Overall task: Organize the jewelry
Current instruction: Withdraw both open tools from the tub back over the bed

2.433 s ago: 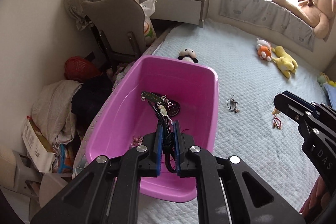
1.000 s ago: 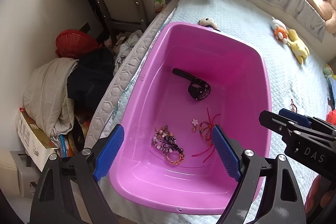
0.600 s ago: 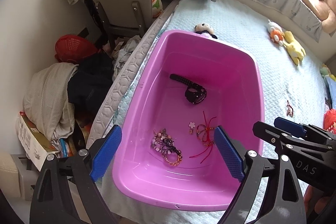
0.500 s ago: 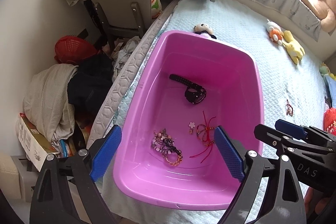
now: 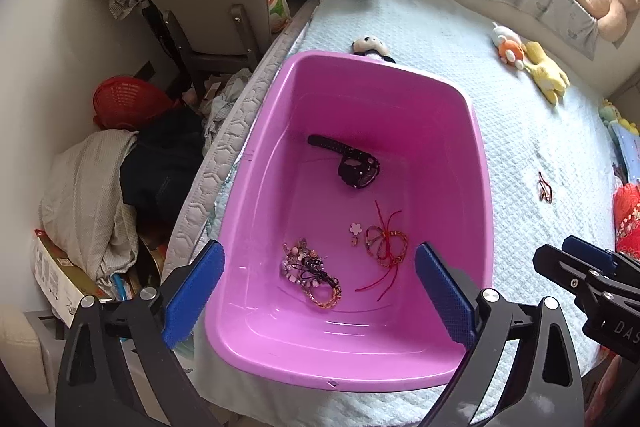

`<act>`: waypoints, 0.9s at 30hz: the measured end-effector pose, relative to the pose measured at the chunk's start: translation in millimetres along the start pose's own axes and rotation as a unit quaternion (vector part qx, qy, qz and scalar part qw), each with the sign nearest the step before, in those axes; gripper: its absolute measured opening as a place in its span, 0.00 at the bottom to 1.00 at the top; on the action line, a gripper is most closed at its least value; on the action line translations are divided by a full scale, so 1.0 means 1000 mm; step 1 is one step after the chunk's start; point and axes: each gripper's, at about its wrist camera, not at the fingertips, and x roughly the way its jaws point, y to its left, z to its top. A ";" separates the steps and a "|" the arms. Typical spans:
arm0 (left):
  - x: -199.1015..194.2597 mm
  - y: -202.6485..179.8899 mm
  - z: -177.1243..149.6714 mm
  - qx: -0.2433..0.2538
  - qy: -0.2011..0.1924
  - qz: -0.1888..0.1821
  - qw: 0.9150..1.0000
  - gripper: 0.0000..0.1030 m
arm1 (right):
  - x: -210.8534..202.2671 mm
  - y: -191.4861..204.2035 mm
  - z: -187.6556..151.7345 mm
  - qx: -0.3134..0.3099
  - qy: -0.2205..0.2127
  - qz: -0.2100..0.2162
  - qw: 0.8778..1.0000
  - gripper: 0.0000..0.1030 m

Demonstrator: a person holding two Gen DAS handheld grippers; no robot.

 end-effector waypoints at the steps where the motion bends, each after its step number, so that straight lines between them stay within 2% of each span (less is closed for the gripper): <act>1: 0.000 -0.003 -0.001 0.003 0.003 -0.002 1.000 0.92 | -0.001 -0.004 -0.003 0.005 0.000 -0.002 1.000 0.60; 8: -0.007 -0.045 -0.009 0.038 0.007 -0.013 0.999 0.92 | -0.021 -0.052 -0.029 0.054 -0.008 -0.014 0.998 0.60; 16: -0.032 -0.128 -0.028 0.076 -0.015 -0.025 0.997 0.92 | -0.061 -0.136 -0.067 0.088 -0.039 -0.031 0.995 0.63; 27: -0.055 -0.264 -0.073 0.051 -0.016 -0.016 0.998 0.93 | -0.120 -0.283 -0.116 0.059 -0.071 -0.049 0.995 0.68</act>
